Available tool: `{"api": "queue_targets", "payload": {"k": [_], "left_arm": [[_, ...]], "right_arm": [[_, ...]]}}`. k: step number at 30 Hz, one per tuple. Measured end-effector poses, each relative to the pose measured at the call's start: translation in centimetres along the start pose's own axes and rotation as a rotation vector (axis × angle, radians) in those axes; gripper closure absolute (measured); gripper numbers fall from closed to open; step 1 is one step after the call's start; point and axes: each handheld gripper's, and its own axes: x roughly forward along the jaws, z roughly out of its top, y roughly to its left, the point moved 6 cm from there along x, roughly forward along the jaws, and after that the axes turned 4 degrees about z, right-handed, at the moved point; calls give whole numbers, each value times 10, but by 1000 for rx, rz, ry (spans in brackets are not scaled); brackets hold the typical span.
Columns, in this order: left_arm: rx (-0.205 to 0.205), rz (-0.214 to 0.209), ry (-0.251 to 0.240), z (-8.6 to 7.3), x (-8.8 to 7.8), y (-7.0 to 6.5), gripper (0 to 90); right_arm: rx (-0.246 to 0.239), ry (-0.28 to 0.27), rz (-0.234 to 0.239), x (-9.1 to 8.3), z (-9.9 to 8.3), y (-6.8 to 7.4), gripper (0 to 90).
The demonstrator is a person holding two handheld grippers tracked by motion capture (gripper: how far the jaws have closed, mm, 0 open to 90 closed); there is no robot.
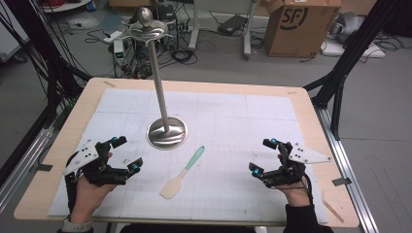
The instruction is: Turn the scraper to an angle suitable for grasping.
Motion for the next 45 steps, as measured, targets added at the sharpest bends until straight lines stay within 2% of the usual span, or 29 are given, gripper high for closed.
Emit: {"api": "queue_targets", "payload": {"k": [6, 8, 10, 12, 14, 17, 19, 21, 22, 23, 24, 25, 26, 27, 28, 30, 31, 32, 35, 37, 39, 41, 43, 44, 45], "left_arm": [[-1, -7, -9, 0, 1, -1, 16], [17, 3, -10, -1, 1, -1, 17], [28, 12, 17, -4, 2, -2, 17], [7, 21, 46, -6, 4, -2, 16], [10, 45, 47, -6, 7, -3, 17], [18, 23, 45, -7, 9, -6, 17], [25, 32, 44, -9, 11, -8, 28], [29, 20, 45, -10, 12, -10, 50], [32, 4, 37, -11, 12, -12, 156], [37, -11, 29, -11, 13, -14, 214], [37, -25, 28, -11, 13, -16, 214], [38, -41, 30, -12, 13, -18, 352], [38, -51, 32, -13, 14, -20, 352], [34, -56, 36, -14, 14, -22, 409], [32, -59, 47, -15, 15, -23, 521], [56, -33, 70, -17, 17, -25, 549], [68, -28, 70, -18, 17, -26, 693], [65, -31, 70, -18, 17, -27, 693], [49, -30, 109, -21, 16, -29, 895], [52, -55, 137, -24, 17, -31, 897], [49, -99, 166, -28, 20, -37, 898], [17, -153, 195, -30, 22, -44, 898], [14, -159, 226, -32, 25, -48, 898], [11, -160, 239, -32, 26, -48, 898], [9, -160, 245, -33, 27, -49, 898]], "right_arm": [[-9, 5, 8, 1, -1, 1, 6], [-9, 8, 9, 1, -1, 1, 6], [-9, 9, 6, 1, -1, 0, 6], [-2, 12, 8, 2, -1, 1, 6], [-5, 12, 10, 2, -1, 1, 6], [-9, 15, 8, 2, -2, 0, 6], [-4, 18, 12, 3, -2, 1, 6], [-8, 18, 10, 3, -2, 1, 6], [-6, 23, 11, 3, -3, 1, 6], [-5, 24, 11, 3, -3, 1, 6], [-5, 24, 11, 3, -3, 1, 6], [-4, 27, 16, 3, -3, 1, 6], [-4, 27, 16, 3, -3, 1, 6], [-12, 25, 16, 4, -3, 1, 6], [-5, 32, 21, 4, -4, 2, 6], [-3, 37, 21, 4, -5, 2, 6], [-6, 37, 24, 5, -5, 3, 6], [-6, 37, 24, 5, -5, 3, 6], [-6, 37, 21, 5, -5, 2, 6], [-10, 36, 19, 5, -5, 1, 6], [-7, 44, 18, 6, -6, 2, 6], [-3, 55, 24, 9, -8, 3, 6], [3, 49, 35, 9, -7, 4, 6], [15, 20, 60, 9, -5, 7, 6], [15, 20, 60, 9, -5, 7, 6]]}}
